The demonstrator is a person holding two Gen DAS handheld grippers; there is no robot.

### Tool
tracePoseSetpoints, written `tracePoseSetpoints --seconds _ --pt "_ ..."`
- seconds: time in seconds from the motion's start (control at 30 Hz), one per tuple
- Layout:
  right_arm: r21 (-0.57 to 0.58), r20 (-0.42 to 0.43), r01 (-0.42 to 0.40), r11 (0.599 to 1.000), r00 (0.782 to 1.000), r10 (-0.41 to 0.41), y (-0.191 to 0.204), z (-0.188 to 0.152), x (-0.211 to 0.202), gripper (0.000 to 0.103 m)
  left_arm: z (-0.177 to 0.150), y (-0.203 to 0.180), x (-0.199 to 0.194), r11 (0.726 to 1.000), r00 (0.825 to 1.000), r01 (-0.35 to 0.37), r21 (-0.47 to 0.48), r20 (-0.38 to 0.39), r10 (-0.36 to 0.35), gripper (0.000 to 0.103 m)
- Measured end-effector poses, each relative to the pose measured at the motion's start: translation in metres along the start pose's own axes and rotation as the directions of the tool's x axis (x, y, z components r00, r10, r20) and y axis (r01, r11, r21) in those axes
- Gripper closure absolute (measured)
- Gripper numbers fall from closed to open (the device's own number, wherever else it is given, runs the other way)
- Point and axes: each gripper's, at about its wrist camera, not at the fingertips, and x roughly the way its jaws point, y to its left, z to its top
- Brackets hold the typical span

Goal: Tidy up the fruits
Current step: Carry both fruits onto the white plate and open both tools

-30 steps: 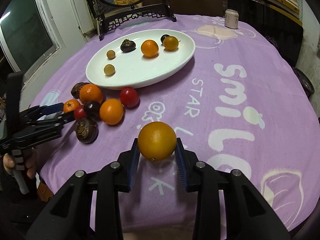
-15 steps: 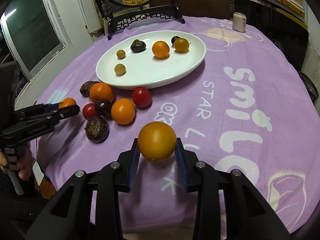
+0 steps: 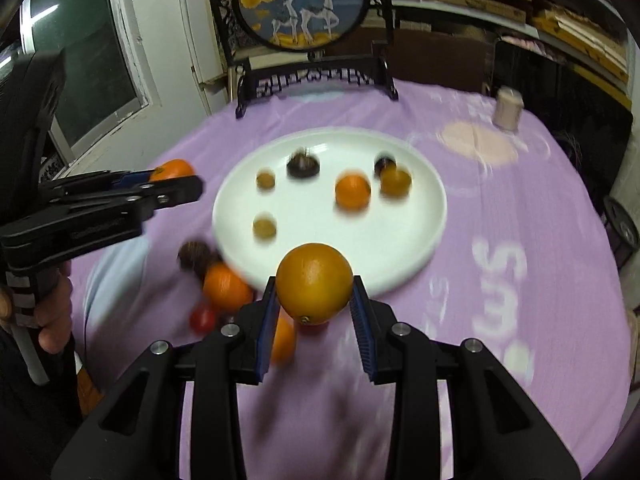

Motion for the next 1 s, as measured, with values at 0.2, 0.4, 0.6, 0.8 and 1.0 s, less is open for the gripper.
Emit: tracePoseSetpoints --seconds 0.2,0.4,0.6,0.8,1.0 --pt "0.032 0.014 0.089 0.995 0.996 -0.09 -0.019 0.074 0.056 0.068 0.075 -0.004 0.053 0.999 1.0 -0.021 -0.032 0.013 0.021 0.066" --pt "0.08 -0.002 0.081 0.993 0.997 -0.082 -0.04 0.074 0.094 0.068 0.067 0.008 0.099 0.997 0.998 -0.002 -0.082 -0.062 -0.003 0.066" --pt "0.053 -0.014 0.107 0.993 0.994 -0.106 -0.039 0.076 0.104 0.068 0.062 0.012 0.112 0.996 0.995 0.003 -0.091 -0.095 -0.012 0.066" --pt "0.029 0.023 0.169 0.985 0.985 -0.17 -0.037 0.081 0.111 0.055 0.06 0.011 0.107 0.995 0.998 -0.002 -0.102 -0.067 -0.005 0.043" --pt "0.056 0.05 0.163 0.985 0.985 -0.165 -0.041 0.075 0.099 0.048 0.055 0.016 0.097 0.994 0.999 -0.006 -0.113 -0.039 0.002 0.039"
